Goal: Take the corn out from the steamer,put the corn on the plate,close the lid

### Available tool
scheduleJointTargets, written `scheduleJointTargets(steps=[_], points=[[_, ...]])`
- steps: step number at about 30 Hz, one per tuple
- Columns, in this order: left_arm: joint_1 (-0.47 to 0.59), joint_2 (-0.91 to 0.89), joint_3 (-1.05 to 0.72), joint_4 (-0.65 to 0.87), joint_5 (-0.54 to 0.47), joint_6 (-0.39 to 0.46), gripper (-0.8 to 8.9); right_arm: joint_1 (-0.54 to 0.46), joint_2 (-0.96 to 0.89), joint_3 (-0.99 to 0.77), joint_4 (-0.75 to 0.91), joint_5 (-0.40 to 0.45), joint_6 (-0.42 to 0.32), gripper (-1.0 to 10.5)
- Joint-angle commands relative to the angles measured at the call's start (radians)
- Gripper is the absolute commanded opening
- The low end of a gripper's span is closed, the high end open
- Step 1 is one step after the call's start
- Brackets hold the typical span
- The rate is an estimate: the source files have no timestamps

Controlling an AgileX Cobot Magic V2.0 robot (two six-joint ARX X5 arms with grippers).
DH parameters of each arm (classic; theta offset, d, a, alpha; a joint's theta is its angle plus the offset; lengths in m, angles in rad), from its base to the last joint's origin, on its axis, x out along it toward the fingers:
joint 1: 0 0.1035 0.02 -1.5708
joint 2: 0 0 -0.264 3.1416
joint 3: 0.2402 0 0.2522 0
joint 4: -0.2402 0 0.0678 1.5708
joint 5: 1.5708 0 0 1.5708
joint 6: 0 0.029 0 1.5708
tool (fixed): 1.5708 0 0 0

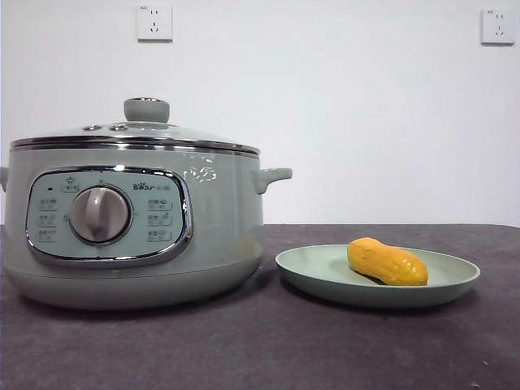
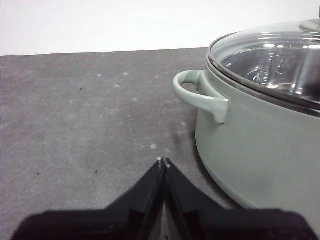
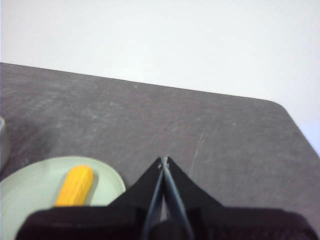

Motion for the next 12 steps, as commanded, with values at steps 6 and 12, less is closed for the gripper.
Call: scheduleJointTargets(steps=[6,12], points=[[0.002,-0.001,-0.014,0.000,-0.002,-0.010,-0.03,0.000,-0.128,-0.232,0.055,0.003,0.068,0.0],[0.002,-0.001,-0.014,0.000,-0.002,-0.010,-0.03,0.000,-0.166,-0.294,0.056,0.003,0.097,0.0]])
